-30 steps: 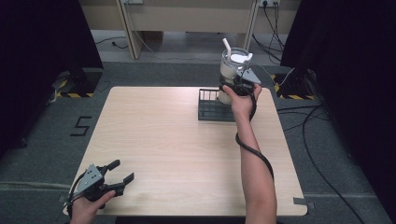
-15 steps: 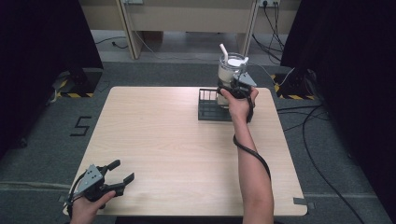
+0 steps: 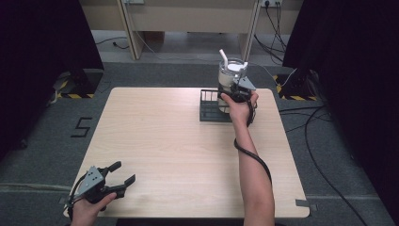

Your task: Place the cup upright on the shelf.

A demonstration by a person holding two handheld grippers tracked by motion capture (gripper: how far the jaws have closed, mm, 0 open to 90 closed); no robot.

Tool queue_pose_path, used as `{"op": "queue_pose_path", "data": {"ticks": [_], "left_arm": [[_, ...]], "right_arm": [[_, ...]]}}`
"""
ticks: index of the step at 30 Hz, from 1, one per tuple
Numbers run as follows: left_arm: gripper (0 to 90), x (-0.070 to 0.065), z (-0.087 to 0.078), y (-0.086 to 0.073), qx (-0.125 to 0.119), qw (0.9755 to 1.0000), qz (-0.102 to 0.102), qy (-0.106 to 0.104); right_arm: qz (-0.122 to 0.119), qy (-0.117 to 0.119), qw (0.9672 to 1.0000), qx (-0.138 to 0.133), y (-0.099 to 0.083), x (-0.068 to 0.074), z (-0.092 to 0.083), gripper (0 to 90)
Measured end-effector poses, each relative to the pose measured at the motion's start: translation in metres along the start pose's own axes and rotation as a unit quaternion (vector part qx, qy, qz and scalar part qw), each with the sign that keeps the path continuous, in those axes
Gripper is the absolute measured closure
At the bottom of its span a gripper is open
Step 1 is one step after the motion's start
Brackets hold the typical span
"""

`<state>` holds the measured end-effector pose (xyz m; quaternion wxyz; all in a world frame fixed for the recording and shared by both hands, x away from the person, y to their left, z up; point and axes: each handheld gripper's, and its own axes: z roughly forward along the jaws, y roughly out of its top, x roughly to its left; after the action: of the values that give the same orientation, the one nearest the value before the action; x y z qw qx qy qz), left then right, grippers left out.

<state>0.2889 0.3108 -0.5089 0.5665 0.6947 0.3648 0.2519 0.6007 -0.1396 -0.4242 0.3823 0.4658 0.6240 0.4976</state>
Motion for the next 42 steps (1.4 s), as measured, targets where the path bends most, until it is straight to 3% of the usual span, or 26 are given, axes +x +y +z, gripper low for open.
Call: {"op": "queue_pose_path", "data": {"ticks": [23,32,42], "left_arm": [[19.1,-0.003,0.000,0.001,-0.002,1.0000,0.005,-0.005],[19.1,-0.003,0.000,0.001,-0.002,1.0000,0.007,-0.006],[19.2,-0.004,0.000,0.002,-0.003,0.9999,0.008,-0.008]], "right_arm": [[-0.003,-0.006,0.9995,-0.030,-0.014,0.005,-0.006,8.8],[0.007,-0.013,0.9996,-0.024,-0.016,0.006,-0.008,7.7],[-0.004,-0.020,0.9997,-0.014,-0.021,0.008,-0.017,8.4]]}}
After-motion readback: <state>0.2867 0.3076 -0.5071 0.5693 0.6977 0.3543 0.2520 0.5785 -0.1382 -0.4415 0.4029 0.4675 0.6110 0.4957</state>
